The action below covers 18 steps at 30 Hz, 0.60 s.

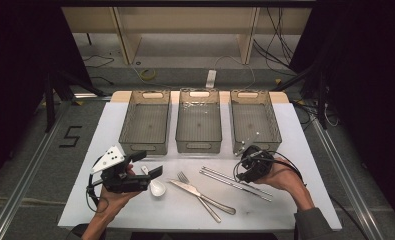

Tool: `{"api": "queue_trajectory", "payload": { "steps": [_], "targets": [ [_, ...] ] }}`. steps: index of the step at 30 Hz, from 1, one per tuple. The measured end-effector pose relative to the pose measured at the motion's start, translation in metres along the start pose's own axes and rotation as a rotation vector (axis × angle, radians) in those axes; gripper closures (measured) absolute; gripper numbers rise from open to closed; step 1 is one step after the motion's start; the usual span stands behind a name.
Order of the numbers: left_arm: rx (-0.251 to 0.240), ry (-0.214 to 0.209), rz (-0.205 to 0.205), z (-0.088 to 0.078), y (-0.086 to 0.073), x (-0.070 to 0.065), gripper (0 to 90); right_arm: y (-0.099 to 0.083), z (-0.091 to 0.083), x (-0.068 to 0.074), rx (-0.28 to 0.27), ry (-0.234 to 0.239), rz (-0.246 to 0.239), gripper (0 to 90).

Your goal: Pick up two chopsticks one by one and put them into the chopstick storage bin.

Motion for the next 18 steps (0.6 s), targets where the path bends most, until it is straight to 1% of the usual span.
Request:
{"api": "queue_trajectory", "payload": {
  "steps": [2, 6, 7, 8, 10, 12, 13, 16, 18],
  "targets": [
    [-0.001, -0.002, 0.003, 0.0, 0.0, 0.0, 15.9, -0.002, 0.005, 0.0, 0.03, 0.011, 0.005, 56.6],
    [-0.003, -0.002, 0.001, -0.001, 0.0, 0.0, 15.9, -0.006, 0.013, -0.003, 0.084, 0.01, 0.002, 60.7],
    [-0.003, -0.002, 0.0, -0.001, 0.0, 0.0, 15.9, -0.006, 0.014, -0.003, 0.092, 0.016, 0.007, 62.0],
    [-0.001, -0.001, 0.002, -0.001, 0.0, 0.0, 15.9, -0.006, 0.015, -0.004, 0.098, 0.018, -0.002, 63.3],
    [-0.004, -0.002, -0.004, -0.001, 0.001, 0.0, 15.9, -0.007, 0.018, -0.004, 0.114, 0.02, 0.001, 65.0],
    [-0.002, -0.003, 0.001, -0.001, 0.0, 0.0, 15.9, -0.007, 0.02, -0.004, 0.129, 0.02, 0.004, 67.0],
    [-0.002, -0.003, 0.001, -0.001, 0.0, 0.0, 15.9, -0.007, 0.022, -0.005, 0.132, 0.024, -0.004, 68.0],
    [-0.003, -0.003, 0.001, -0.001, 0.001, 0.0, 15.9, -0.007, 0.025, -0.004, 0.149, 0.036, -0.007, 70.6],
    [-0.003, -0.003, 0.0, -0.001, 0.001, 0.0, 15.9, -0.008, 0.027, -0.002, 0.163, 0.042, 0.0, 72.4]
  ]
}}
Point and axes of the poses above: each handheld gripper's, and its own axes: z roughly forward along the jaws, y roughly out of its top, x roughly to its left, the point moved 7 cm from there along z, roughly forward along the jaws, and after that the axes turned 12 degrees about y, right-handed, at the moved point
